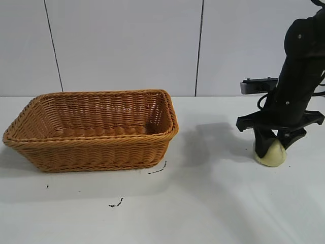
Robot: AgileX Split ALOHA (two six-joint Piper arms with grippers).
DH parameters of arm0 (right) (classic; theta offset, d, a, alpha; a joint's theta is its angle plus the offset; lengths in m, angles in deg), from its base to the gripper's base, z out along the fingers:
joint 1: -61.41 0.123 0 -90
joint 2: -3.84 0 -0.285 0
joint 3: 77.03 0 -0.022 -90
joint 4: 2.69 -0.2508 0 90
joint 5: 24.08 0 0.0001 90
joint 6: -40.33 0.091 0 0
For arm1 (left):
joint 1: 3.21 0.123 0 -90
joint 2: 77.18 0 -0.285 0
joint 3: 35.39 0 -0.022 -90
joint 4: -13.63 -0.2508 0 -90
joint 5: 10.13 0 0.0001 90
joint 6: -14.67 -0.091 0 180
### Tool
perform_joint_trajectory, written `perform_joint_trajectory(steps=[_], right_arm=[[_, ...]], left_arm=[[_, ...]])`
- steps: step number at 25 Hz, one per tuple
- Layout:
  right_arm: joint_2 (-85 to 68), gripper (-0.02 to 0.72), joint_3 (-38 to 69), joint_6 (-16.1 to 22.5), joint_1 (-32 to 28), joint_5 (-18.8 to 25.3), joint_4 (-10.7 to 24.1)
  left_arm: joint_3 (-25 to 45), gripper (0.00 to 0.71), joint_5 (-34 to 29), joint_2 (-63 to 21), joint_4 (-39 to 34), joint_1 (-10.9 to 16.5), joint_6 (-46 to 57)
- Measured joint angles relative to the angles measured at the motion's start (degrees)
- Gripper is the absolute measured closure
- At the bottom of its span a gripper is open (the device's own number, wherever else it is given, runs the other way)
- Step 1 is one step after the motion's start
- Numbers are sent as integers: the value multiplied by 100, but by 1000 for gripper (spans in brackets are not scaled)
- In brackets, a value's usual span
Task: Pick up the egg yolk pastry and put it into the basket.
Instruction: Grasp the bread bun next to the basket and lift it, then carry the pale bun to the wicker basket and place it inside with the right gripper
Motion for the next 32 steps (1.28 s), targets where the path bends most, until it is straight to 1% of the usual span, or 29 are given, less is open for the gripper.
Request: perform_joint_trajectory(steps=[1, 3, 6, 8, 10, 13, 16, 19, 22, 26, 32], right_arm=[[0, 577, -6, 0, 0, 0, 0], [-25, 608, -11, 0, 0, 7, 11], [-160, 621, -11, 0, 0, 84, 51], [-429, 626, -11, 0, 0, 179, 132], [-779, 626, -27, 0, 0, 221, 132], [-1194, 628, -376, 0, 0, 523, 132], [-1270, 629, -1055, 0, 0, 1031, 132], [-1155, 629, -1744, -5, 109, 1383, 132], [-857, 629, -2458, -5, 397, 1633, 132], [-363, 629, -3362, -5, 960, 2123, 132], [151, 629, -4298, 1, 2012, 2245, 92]], left_arm=[[0, 15, 0, 0, 0, 0, 0], [0, 15, 0, 0, 0, 0, 0], [0, 15, 0, 0, 0, 0, 0], [0, 15, 0, 0, 0, 0, 0], [0, 15, 0, 0, 0, 0, 0], [0, 15, 0, 0, 0, 0, 0], [0, 15, 0, 0, 0, 0, 0], [0, 15, 0, 0, 0, 0, 0], [0, 15, 0, 0, 0, 0, 0], [0, 15, 0, 0, 0, 0, 0], [0, 15, 0, 0, 0, 0, 0]])
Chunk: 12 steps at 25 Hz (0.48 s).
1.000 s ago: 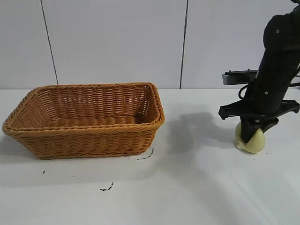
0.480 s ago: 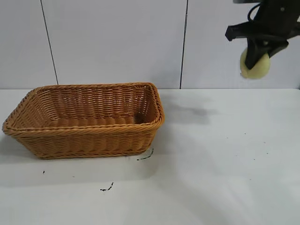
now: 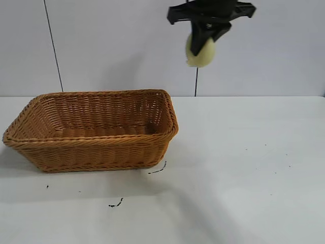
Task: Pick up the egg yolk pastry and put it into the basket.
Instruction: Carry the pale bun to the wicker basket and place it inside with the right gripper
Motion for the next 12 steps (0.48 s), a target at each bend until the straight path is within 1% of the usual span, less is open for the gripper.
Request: perform_joint_trajectory(steps=[3, 7, 10, 12], right_arm=[[203, 633, -218, 0, 523, -91, -20], [587, 635, -277, 5, 1108, -517, -79], [954, 635, -277, 5, 1374, -845, -80], [1211, 635, -277, 5, 1450, -1122, -87]], left_arm=[[0, 15, 0, 0, 0, 0, 0], [0, 15, 0, 0, 0, 0, 0], [0, 15, 0, 0, 0, 0, 0], [0, 15, 0, 0, 0, 0, 0]])
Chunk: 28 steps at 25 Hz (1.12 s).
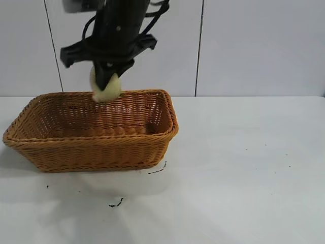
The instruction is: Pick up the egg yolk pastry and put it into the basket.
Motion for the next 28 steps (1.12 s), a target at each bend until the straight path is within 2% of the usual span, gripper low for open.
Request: perform_joint_trajectory(steps=[3, 5, 8, 11, 13, 19, 28], right_arm=[[380, 632, 0, 42, 12, -304, 29], [542, 593, 0, 59, 0, -402, 57], [622, 423, 0, 85, -12, -450, 91], [622, 206, -75, 85, -28, -459, 127], [609, 148, -224, 85, -48, -331, 127], [423, 120, -1039, 177, -471, 371, 127], [387, 120, -1351, 216, -2274, 1375, 173]], left_arm=[[0, 15, 0, 0, 0, 0, 0], [0, 15, 0, 0, 0, 0, 0], [0, 15, 0, 0, 0, 0, 0], [0, 15, 0, 0, 0, 0, 0], [0, 15, 0, 0, 0, 0, 0], [0, 15, 0, 0, 0, 0, 0], [0, 15, 0, 0, 0, 0, 0]])
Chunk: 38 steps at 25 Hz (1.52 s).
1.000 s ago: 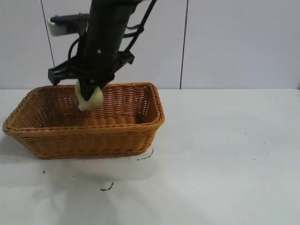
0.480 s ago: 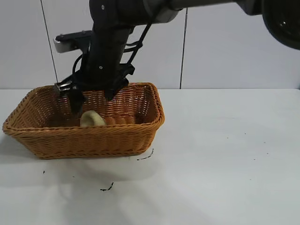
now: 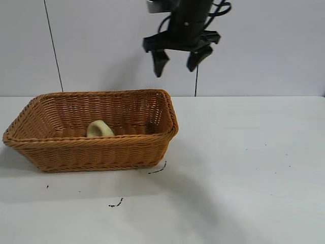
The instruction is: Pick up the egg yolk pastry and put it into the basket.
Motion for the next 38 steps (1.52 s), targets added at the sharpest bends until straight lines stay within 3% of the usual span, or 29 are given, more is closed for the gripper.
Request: perform_joint_trajectory(steps=[8, 16, 22, 34, 38], right_arm=[[0, 120, -12, -74, -1299, 360, 46], [-241, 120, 440, -173, -1573, 366, 119], [-1595, 120, 2278, -200, -1575, 362, 109], [-5911, 120, 6629, -200, -1575, 364, 50], [-7391, 120, 7823, -200, -1575, 108, -46]], left_arm=[[0, 15, 0, 0, 0, 0, 0], [0, 15, 0, 0, 0, 0, 0], [0, 15, 0, 0, 0, 0, 0], [0, 15, 0, 0, 0, 0, 0], [0, 15, 0, 0, 0, 0, 0]])
